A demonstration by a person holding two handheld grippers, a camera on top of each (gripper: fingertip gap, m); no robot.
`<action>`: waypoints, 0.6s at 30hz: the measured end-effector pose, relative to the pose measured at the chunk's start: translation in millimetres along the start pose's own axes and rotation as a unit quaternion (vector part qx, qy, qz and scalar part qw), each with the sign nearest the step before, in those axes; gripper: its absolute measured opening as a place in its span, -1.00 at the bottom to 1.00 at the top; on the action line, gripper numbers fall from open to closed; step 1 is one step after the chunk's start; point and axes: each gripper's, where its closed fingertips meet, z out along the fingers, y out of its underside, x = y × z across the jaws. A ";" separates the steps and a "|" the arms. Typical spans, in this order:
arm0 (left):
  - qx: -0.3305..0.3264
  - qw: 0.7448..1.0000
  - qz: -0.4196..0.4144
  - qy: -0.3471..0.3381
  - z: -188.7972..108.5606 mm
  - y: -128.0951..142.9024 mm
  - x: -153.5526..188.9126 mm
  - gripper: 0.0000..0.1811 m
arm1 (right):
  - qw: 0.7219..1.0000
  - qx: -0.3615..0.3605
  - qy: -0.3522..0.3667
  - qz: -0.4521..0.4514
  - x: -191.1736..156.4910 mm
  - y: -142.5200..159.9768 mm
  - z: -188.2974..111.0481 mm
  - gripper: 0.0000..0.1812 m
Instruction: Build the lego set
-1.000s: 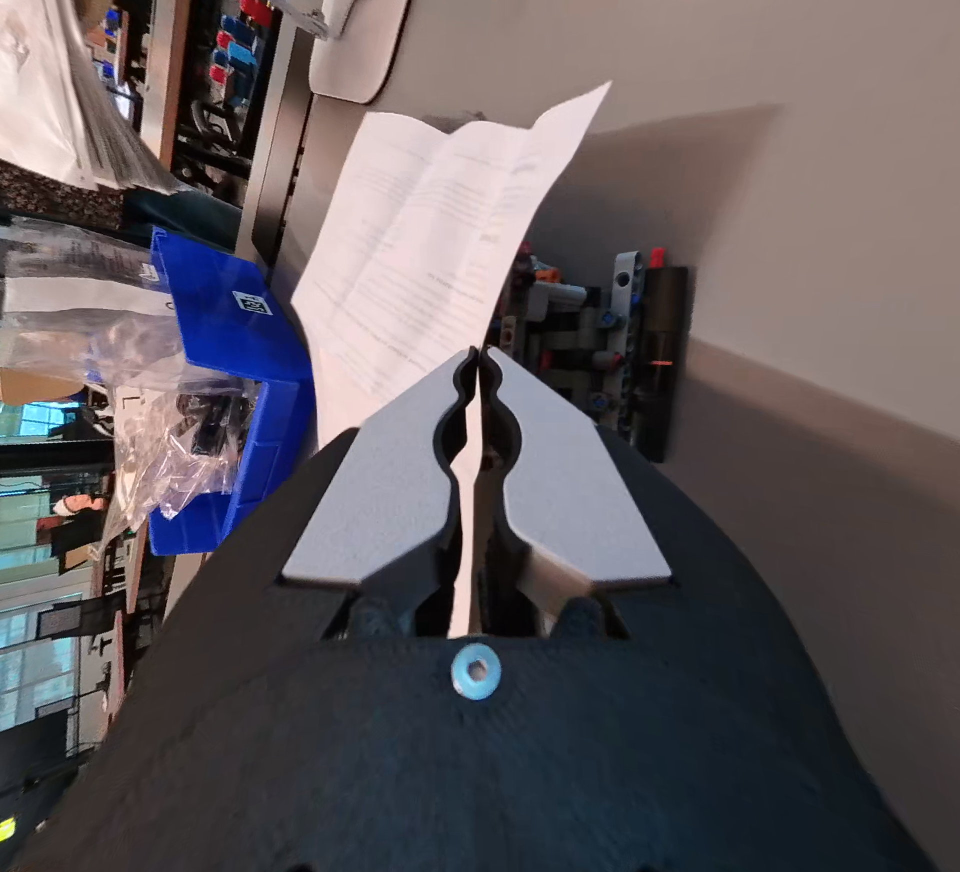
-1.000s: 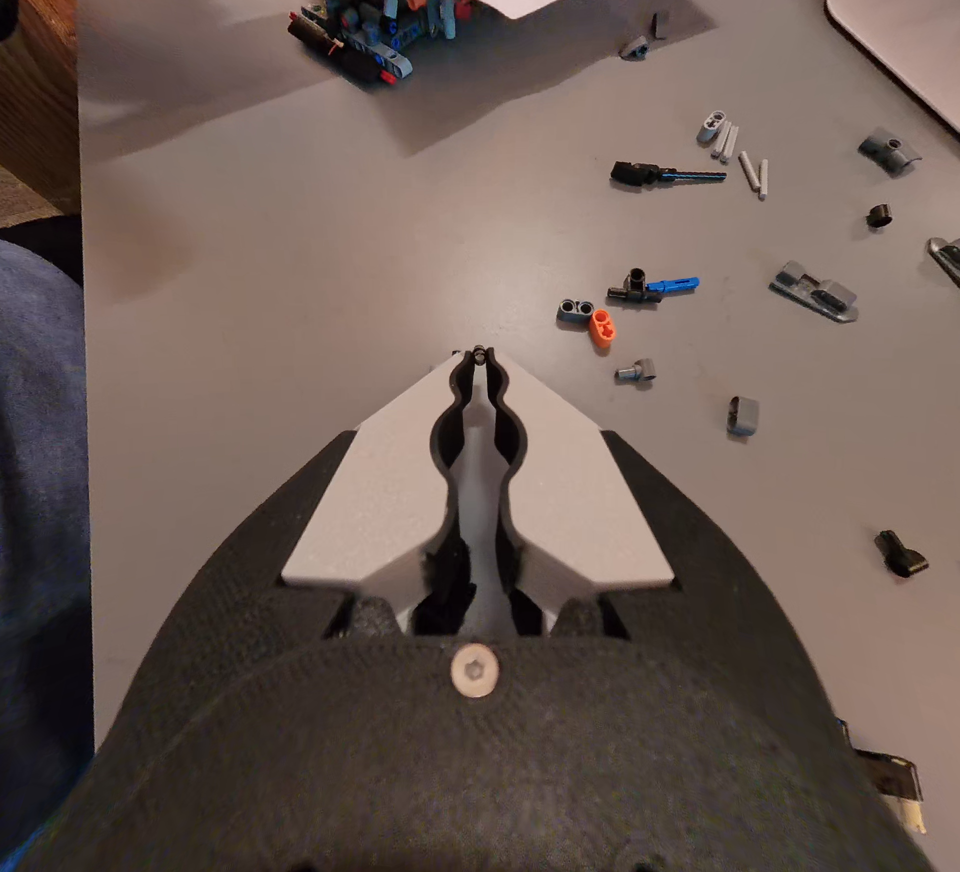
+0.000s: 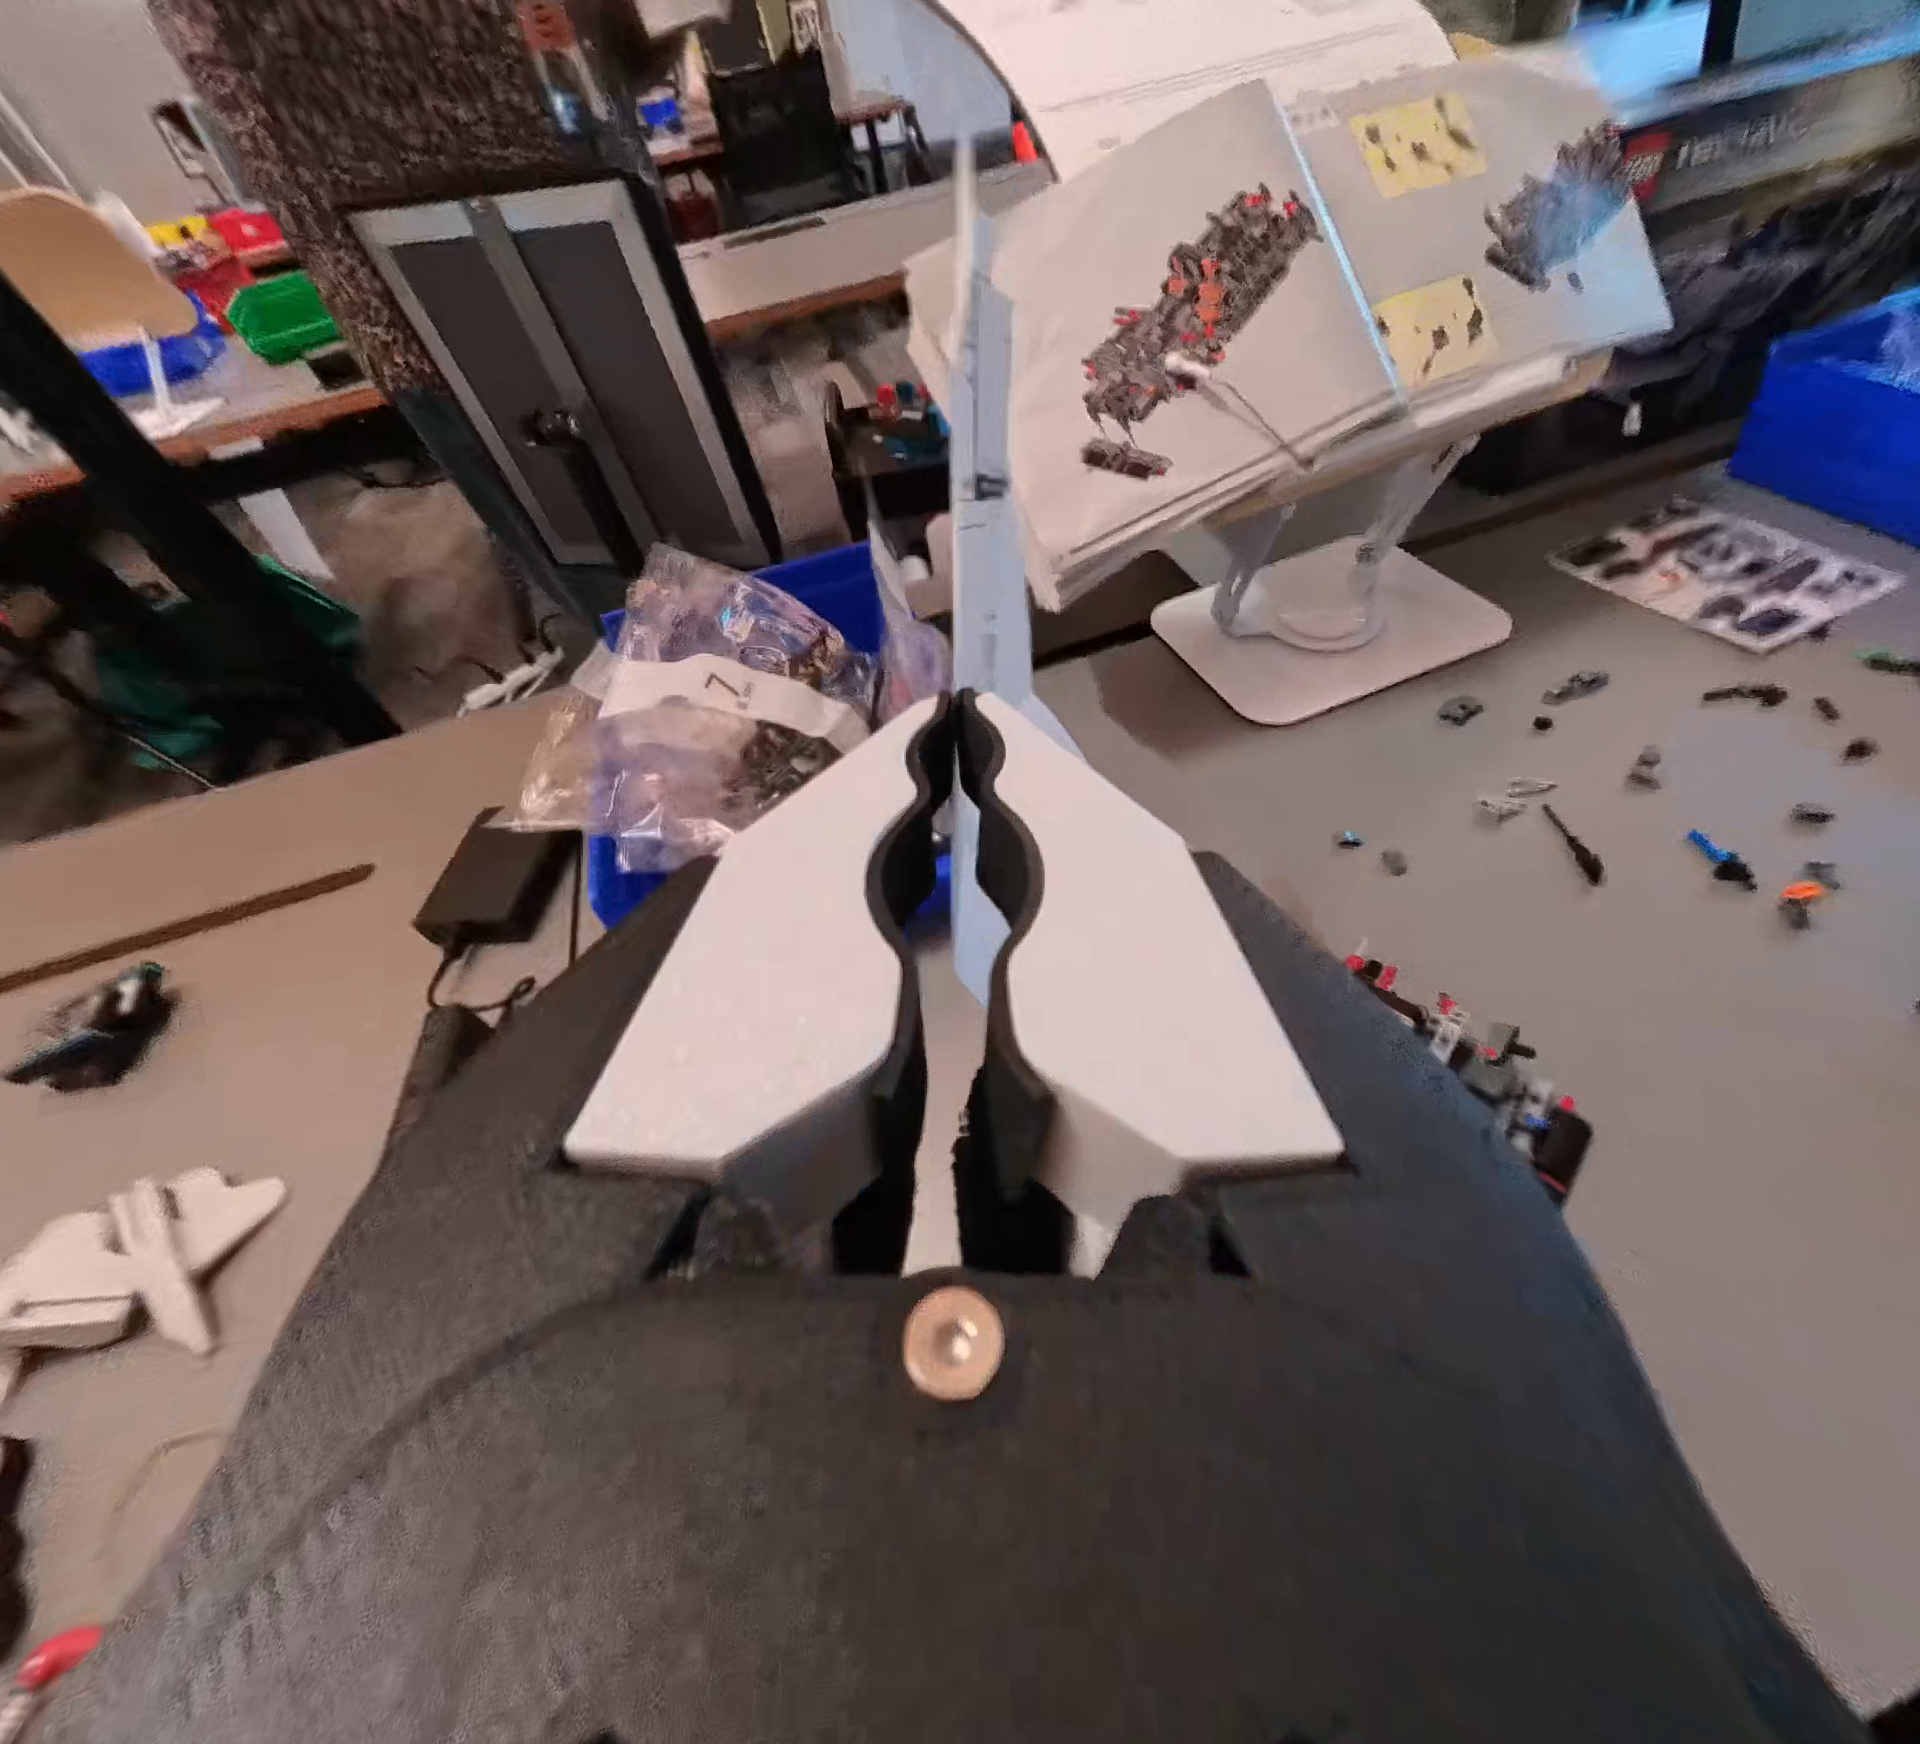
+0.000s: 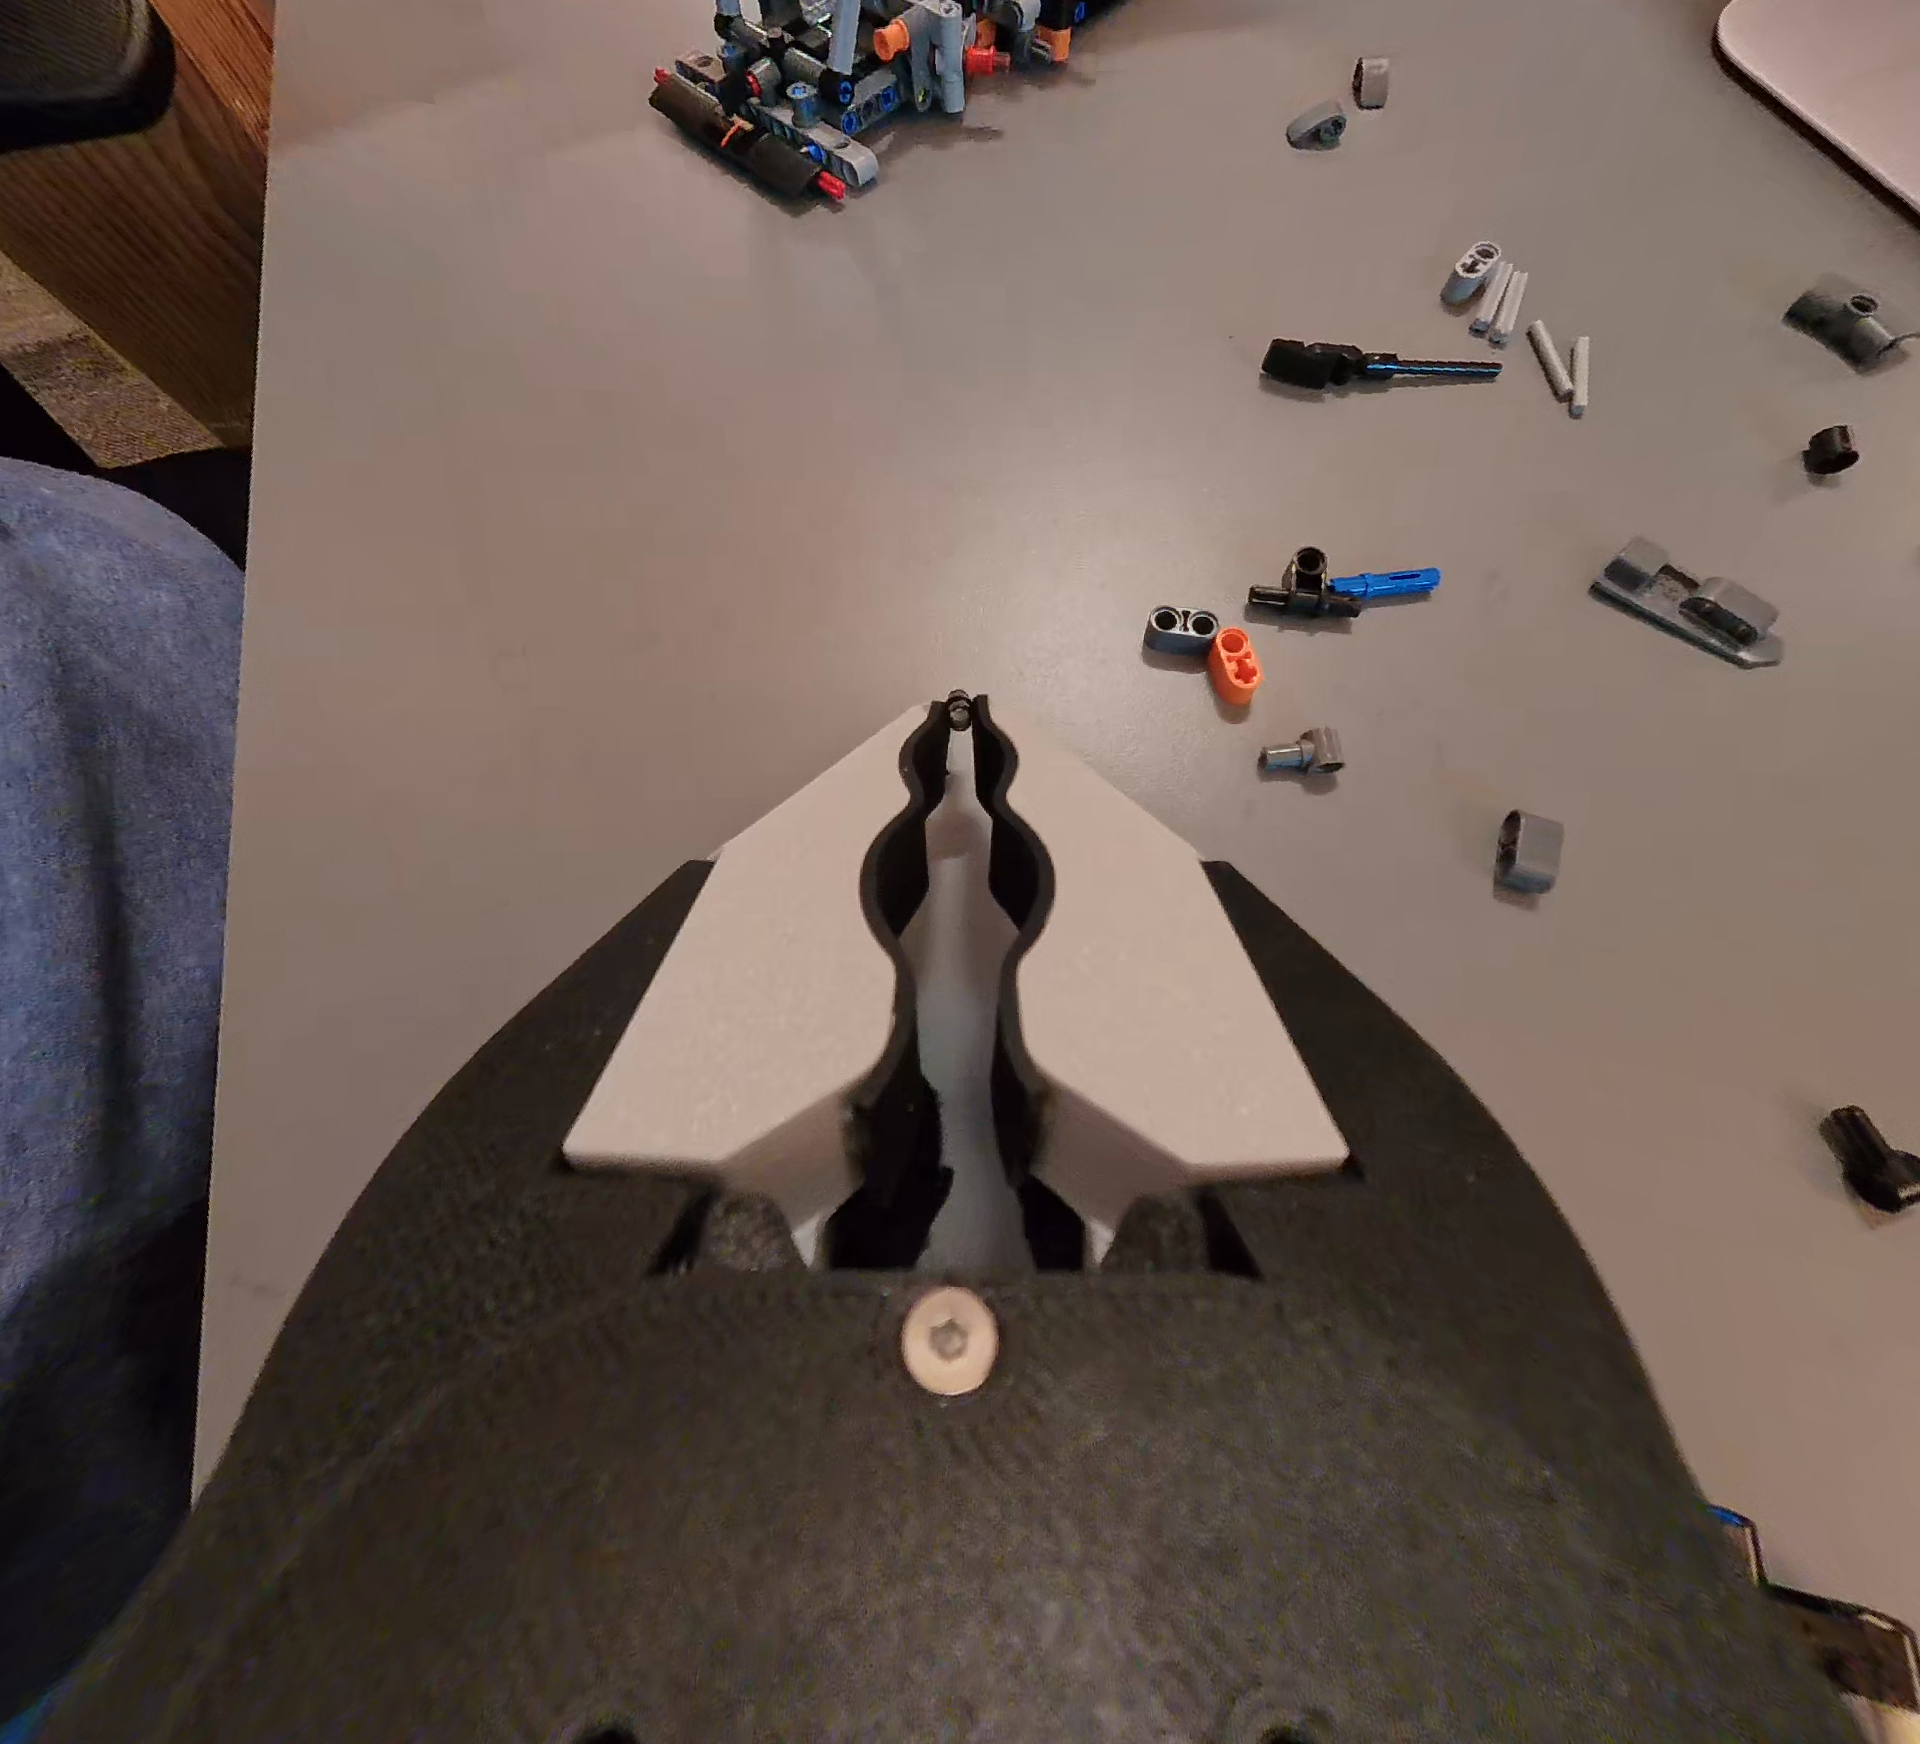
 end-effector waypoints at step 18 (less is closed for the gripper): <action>-0.212 0.962 -0.166 0.049 -20.1 143.4 -162.8 -1.00 | 1.000 -0.028 -0.008 0.005 -0.6 7.3 5.7 -0.98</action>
